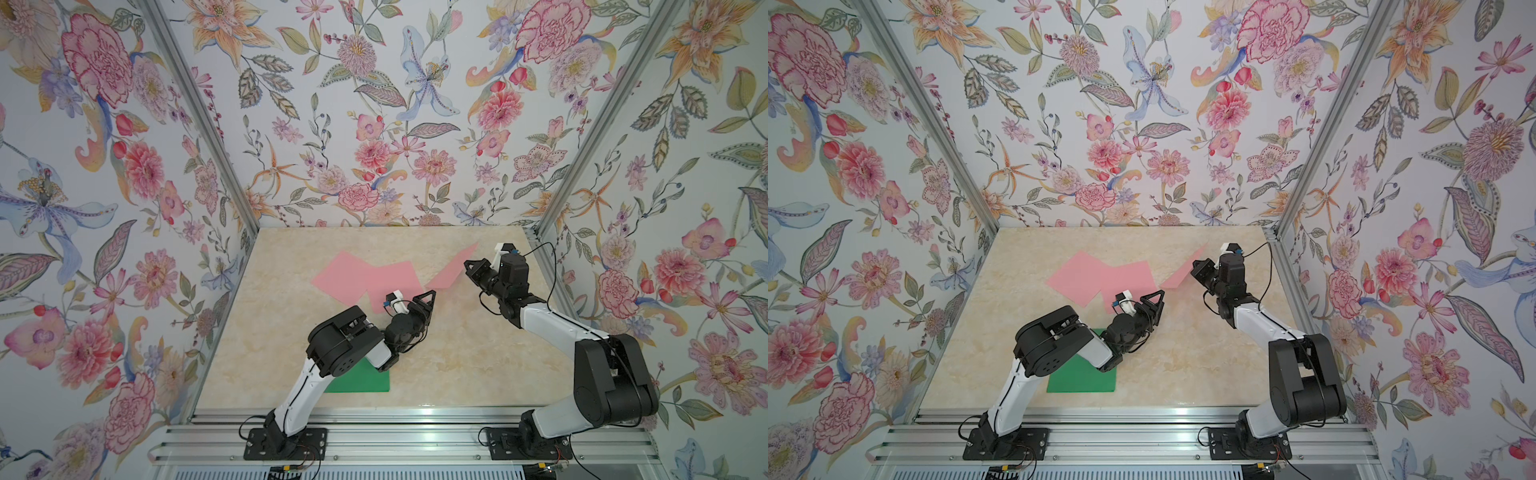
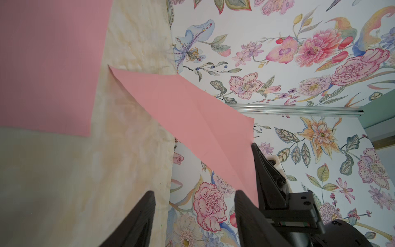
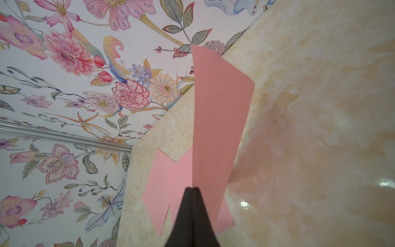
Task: Sort the scattered colored papers by color
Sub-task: Place the colored paper at the center of the board.
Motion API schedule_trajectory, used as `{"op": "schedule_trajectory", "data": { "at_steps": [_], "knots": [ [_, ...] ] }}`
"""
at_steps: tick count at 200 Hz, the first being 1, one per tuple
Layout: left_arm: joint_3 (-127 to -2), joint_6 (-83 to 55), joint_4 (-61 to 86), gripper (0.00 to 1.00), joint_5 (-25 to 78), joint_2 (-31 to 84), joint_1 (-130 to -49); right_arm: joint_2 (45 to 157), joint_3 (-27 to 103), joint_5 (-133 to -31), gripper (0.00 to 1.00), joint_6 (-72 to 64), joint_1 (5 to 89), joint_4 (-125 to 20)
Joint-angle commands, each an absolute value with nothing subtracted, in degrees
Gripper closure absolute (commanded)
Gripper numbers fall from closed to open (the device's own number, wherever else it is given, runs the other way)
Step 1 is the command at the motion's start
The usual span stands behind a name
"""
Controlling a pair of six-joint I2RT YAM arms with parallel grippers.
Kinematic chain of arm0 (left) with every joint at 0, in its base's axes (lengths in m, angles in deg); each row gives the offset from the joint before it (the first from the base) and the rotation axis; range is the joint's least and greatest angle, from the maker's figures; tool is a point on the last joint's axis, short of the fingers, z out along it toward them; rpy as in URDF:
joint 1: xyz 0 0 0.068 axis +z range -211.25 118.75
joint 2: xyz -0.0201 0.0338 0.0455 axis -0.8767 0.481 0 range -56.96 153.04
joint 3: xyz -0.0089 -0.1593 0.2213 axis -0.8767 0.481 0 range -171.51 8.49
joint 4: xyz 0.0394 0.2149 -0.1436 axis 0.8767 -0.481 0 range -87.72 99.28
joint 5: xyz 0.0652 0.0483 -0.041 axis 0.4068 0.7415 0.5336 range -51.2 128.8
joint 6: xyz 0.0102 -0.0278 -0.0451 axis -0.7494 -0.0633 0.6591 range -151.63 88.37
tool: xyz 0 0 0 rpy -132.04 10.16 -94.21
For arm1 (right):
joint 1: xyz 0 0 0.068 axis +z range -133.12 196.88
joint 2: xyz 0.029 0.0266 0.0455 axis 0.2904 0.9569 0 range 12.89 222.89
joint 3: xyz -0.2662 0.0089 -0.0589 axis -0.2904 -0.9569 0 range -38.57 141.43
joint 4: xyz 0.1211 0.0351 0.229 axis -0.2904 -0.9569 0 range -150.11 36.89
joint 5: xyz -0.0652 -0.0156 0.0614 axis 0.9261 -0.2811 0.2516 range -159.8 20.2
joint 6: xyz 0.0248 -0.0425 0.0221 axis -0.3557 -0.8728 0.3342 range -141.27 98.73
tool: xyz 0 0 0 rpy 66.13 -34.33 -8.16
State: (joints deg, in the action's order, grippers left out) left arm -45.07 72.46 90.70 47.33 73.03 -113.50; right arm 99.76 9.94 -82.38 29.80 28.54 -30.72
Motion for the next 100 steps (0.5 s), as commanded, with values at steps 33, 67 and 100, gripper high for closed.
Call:
{"op": "schedule_trajectory", "data": {
  "at_steps": [33,67,100],
  "knots": [
    [-49.21,75.53,97.02,0.38,48.38,74.47,-113.20,99.05,8.94,-83.32,1.00,30.74,29.24,-28.72],
    [-53.75,77.59,97.00,0.38,47.30,78.24,-113.11,98.51,8.29,-83.58,1.00,30.82,29.54,-28.06],
    [-54.49,78.31,97.07,0.38,47.49,79.10,-113.02,98.20,8.13,-84.05,1.00,30.51,29.29,-28.26]
  ]
}}
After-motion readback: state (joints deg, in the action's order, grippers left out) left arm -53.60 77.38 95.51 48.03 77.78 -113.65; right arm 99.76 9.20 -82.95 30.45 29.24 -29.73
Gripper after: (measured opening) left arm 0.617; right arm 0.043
